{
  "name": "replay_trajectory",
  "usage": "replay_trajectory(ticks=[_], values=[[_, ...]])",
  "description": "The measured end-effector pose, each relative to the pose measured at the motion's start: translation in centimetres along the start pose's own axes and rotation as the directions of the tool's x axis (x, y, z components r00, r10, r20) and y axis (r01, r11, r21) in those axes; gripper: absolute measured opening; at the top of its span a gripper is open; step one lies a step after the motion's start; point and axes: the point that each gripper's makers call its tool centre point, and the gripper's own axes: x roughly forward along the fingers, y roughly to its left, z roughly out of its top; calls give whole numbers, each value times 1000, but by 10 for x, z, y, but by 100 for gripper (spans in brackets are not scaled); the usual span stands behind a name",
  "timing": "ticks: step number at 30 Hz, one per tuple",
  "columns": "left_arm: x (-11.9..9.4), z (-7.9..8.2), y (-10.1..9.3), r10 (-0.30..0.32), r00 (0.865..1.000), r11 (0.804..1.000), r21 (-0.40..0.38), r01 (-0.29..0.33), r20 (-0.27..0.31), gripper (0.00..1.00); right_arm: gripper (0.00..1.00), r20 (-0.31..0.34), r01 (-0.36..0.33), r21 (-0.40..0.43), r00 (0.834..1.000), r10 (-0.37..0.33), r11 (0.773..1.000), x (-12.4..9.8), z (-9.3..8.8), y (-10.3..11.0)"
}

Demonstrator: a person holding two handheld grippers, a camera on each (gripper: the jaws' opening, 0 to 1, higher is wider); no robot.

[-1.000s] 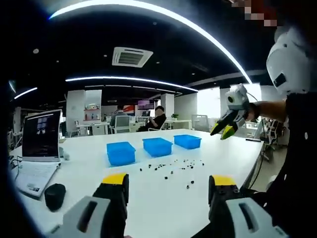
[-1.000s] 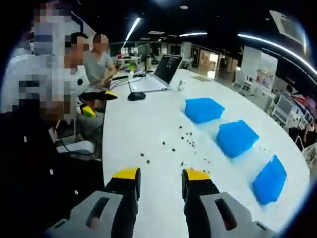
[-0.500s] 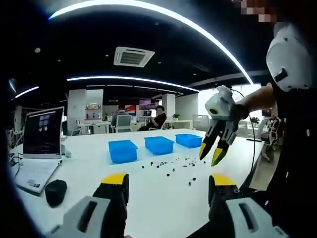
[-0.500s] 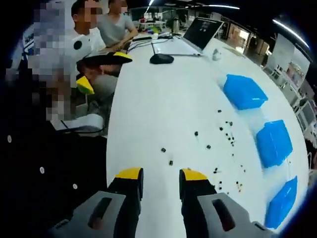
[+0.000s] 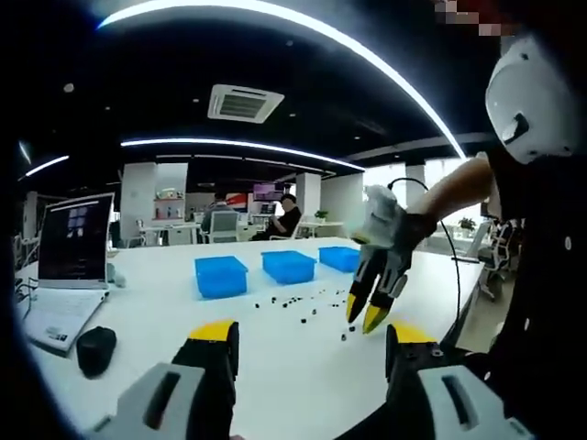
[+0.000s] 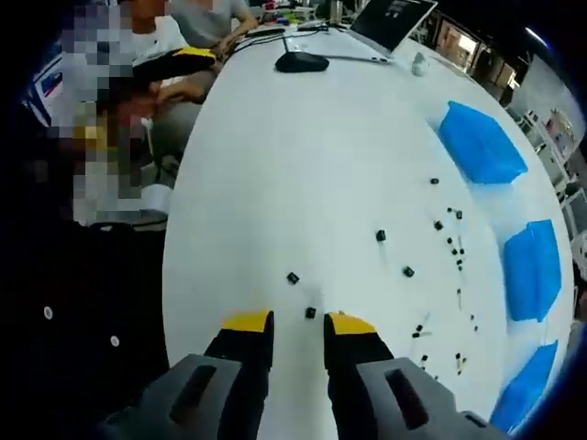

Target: Pick up the resistors one by one and place each resistor into its matching bin, sorting the parts by color and model until every resistor is separated into the correct bin for its type

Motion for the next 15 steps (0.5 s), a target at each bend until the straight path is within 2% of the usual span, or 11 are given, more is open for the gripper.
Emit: replay_trajectory(ticks=[8,13,15], values=[[-1,-4,-1,-7,1000,1000,2,7,-10,66,16,-20,4,7,1000,-4,1000,7,0,-1],[-2,-4,-1,-5,1000,1000,-2,5,-8,65,7,-24,34,-16,999,-34,999,7,0,-6],[-1,-4,-3,-17,1000,1000,-1,17,-8,65,7,-37,46,-60,998,-48,997,7,0,-6]])
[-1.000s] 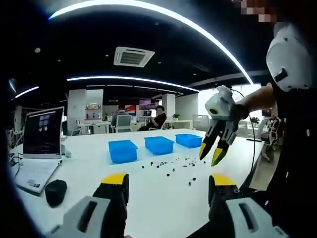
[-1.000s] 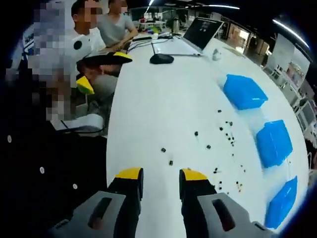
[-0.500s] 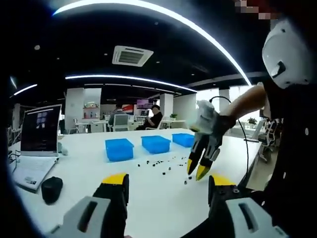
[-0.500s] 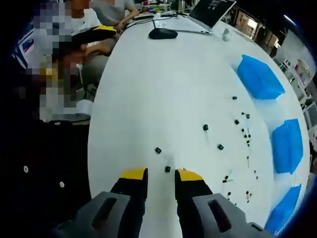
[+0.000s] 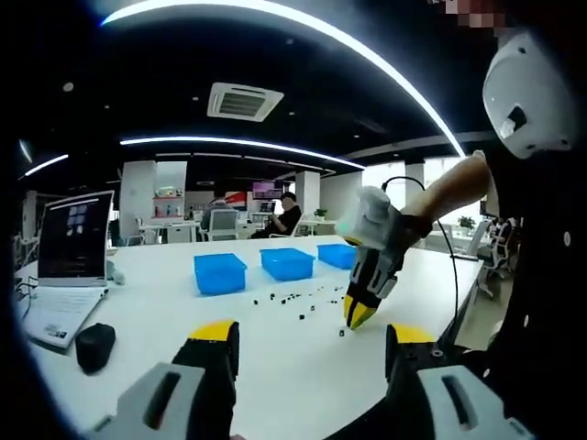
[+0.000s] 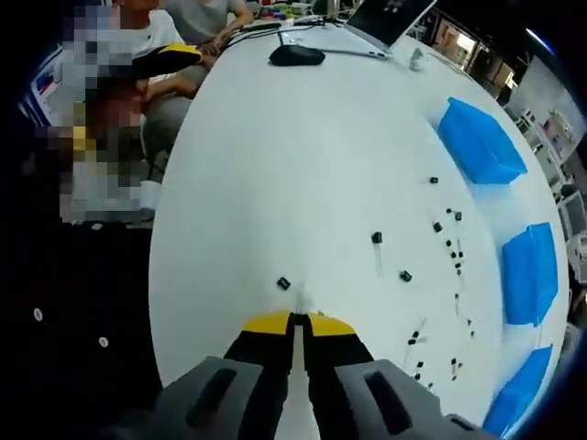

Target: Pick up the resistors one by one and place each resistor into its matching bin, sorting the parts by color and model until every resistor is separated into the correct bin for its type

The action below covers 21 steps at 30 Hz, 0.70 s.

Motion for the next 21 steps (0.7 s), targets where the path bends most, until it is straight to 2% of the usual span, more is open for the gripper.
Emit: replay_trajectory(ticks=[3,7,9,11,13,17,18,19,20,21], values=[[3,0,-1,-5,1000,1000,1,5,-12,65,7,-7,19,-51,1000,-19,999,1,1,2],[3,9,-2,-8,1000,1000,8,8,7,65,7,27,10,-23,1000,-9,1000,-1,-1,0],[4,13,-2,-4,1000,1000,8,4,18,65,7,66,1,14,998,-2,1000,-6,0,0],[6,15,-1,1,1000,1000,10,-1,26,65,7,115,21,46,993,-26,999,-16,1,-5],[7,18,-1,5,999,1000,10,-5,35,65,7,189,28,105,981,-47,994,-33,2,-8],[9,26,1,16,998,1000,11,-16,57,65,7,344,49,178,933,-108,983,-71,6,-10],[9,27,2,19,998,1000,9,-19,60,65,7,395,53,178,911,-121,983,-82,7,-9],[9,29,3,23,998,1000,7,-23,66,65,7,433,65,224,887,-159,972,-96,2,-11],[9,30,3,26,997,1000,5,-27,70,65,7,471,67,218,867,-165,974,-103,2,-9],[10,31,4,28,997,1000,4,-29,72,65,7,515,77,220,837,-183,973,-114,1,-6]])
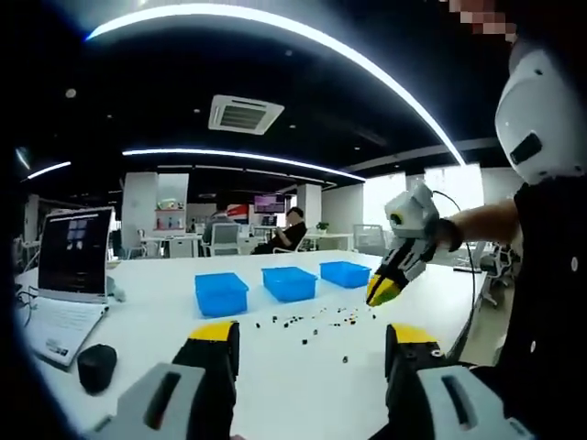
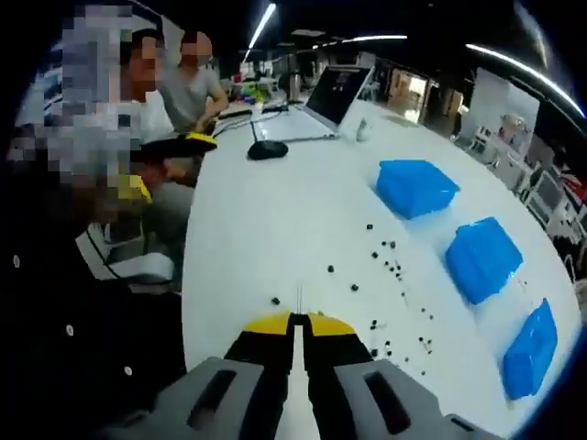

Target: Pick up the resistors one by one and place each resistor into its matching bin, sorting the parts by color and model until every resistor is separated into the correct bin for its type

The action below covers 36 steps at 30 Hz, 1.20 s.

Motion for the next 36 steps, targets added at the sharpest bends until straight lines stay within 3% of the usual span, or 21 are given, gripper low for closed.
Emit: replay_trajectory(ticks=[2,5,9,12,15,19,22,23,27,30,31,34,36], values=[[1,2,1,5,1000,1000,-1,-5,3,65,7,55,56,24,997,-58,998,-19,-1,-1],[3,6,2,9,1000,1000,8,-10,8,65,7,157,121,68,979,-130,990,-47,1,1],[4,12,1,8,1000,1000,9,-8,25,65,7,277,186,179,933,-231,966,-83,0,-2],[5,10,0,2,1000,1000,-1,-2,18,65,7,329,217,222,901,-282,951,-101,-3,-6],[4,8,1,5,1000,1000,5,-5,7,65,7,355,232,255,881,-314,939,-117,-7,-8],[3,12,1,10,1000,1000,12,-10,8,65,7,411,276,296,827,-383,914,-139,-7,-12],[3,13,1,12,1000,1000,10,-12,14,65,7,421,305,314,804,-420,899,-148,-11,-11],[2,13,1,15,1000,1000,11,-15,12,65,7,427,333,324,784,-450,886,-154,-11,-14],[0,10,1,25,1000,1000,12,-25,8,65,7,470,359,350,732,-494,865,-166,-1,-18],[-2,7,3,37,999,999,11,-37,6,65,7,510,386,338,691,-512,858,-171,13,-22],[-2,5,4,42,999,999,9,-42,3,65,7,523,383,336,684,-509,861,-169,17,-23],[-2,4,5,47,999,999,-1,-47,2,65,7,549,363,321,682,-484,875,-153,31,-29],[-3,4,5,46,999,999,4,-46,1,65,7,557,352,306,687,-466,885,-142,40,-34]])
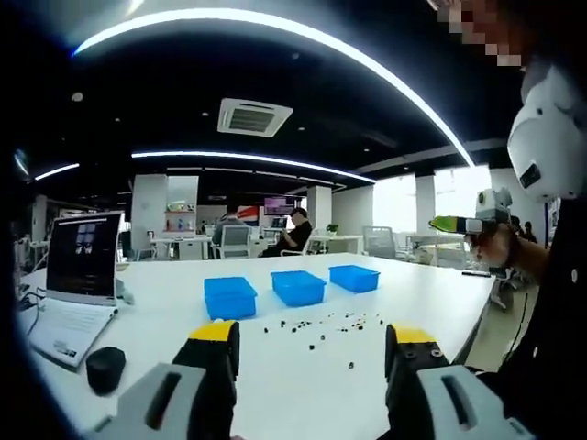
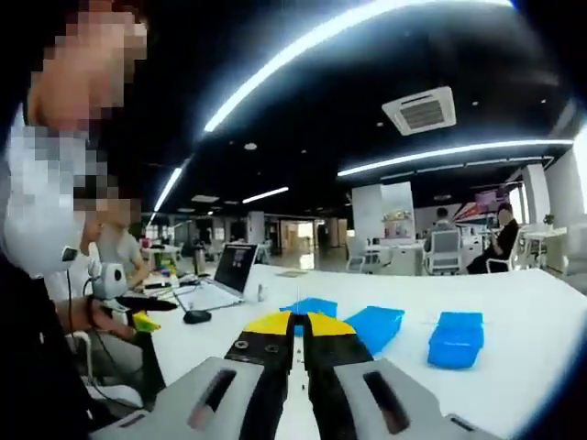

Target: Pick up the resistors one by one and place each resistor into its matching bin, sorting the parts by color and model until every resistor is separated into the correct bin for its type

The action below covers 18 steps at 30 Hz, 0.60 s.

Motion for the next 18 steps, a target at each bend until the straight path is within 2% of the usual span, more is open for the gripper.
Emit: replay_trajectory(ticks=[3,6,9,12,14,15,18], values=[[-1,0,-1,-8,1000,1000,-2,8,-1,65,7,-9,-65,-6,998,65,998,32,-5,9],[-2,-1,-1,-15,1000,1000,7,15,-10,65,7,-44,-142,1,989,141,990,72,-13,19],[-4,2,1,-11,1000,1000,5,11,-4,65,7,-61,-174,-10,983,173,985,109,-16,21],[-6,5,3,-4,1000,1000,1,4,5,65,7,-95,-197,-108,978,187,975,144,-22,24],[-6,6,3,-1,1000,1000,1,1,7,65,7,-106,-238,-90,968,228,967,166,-25,32],[-7,7,4,4,1000,1000,1,-4,9,65,7,-102,-240,-82,967,232,967,188,-27,32],[-7,9,6,9,1000,1000,4,-9,14,65,7,-108,-247,-58,965,240,967,226,-30,31]])
